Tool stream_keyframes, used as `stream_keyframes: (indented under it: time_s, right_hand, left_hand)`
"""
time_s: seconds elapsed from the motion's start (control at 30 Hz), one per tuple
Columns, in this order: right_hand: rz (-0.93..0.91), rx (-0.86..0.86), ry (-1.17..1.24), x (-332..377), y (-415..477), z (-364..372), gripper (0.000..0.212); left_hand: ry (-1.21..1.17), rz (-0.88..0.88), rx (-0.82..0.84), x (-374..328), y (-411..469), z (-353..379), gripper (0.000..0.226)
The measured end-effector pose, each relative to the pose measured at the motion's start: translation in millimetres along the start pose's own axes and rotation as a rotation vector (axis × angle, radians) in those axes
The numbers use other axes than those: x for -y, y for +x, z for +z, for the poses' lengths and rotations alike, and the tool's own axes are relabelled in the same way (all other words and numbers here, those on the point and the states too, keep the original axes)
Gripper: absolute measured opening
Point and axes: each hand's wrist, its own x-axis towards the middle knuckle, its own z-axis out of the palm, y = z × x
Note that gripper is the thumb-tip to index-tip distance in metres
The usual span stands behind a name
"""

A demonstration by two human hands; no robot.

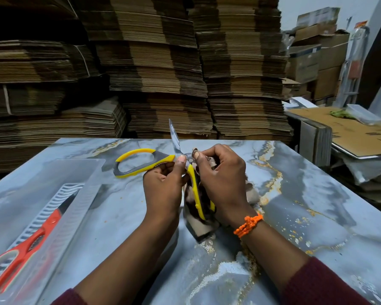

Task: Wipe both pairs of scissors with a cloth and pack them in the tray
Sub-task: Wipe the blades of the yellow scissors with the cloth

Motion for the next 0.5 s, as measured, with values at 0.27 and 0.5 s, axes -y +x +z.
stream_keyframes:
  time_s: [0.27, 0.5]
  right_hand:
    - [0.202, -0.066, -0.176, -55, 32, -40, 0.019]
    - [0.174, 0.084, 0.014, -37, 31, -43, 0.028]
  left_hand:
    - [0.015, -0.001, -0.033, -5, 11, -12, 0.020]
    - [-0.037, -0.054, -0.038, -2, 16, -16, 0.015]
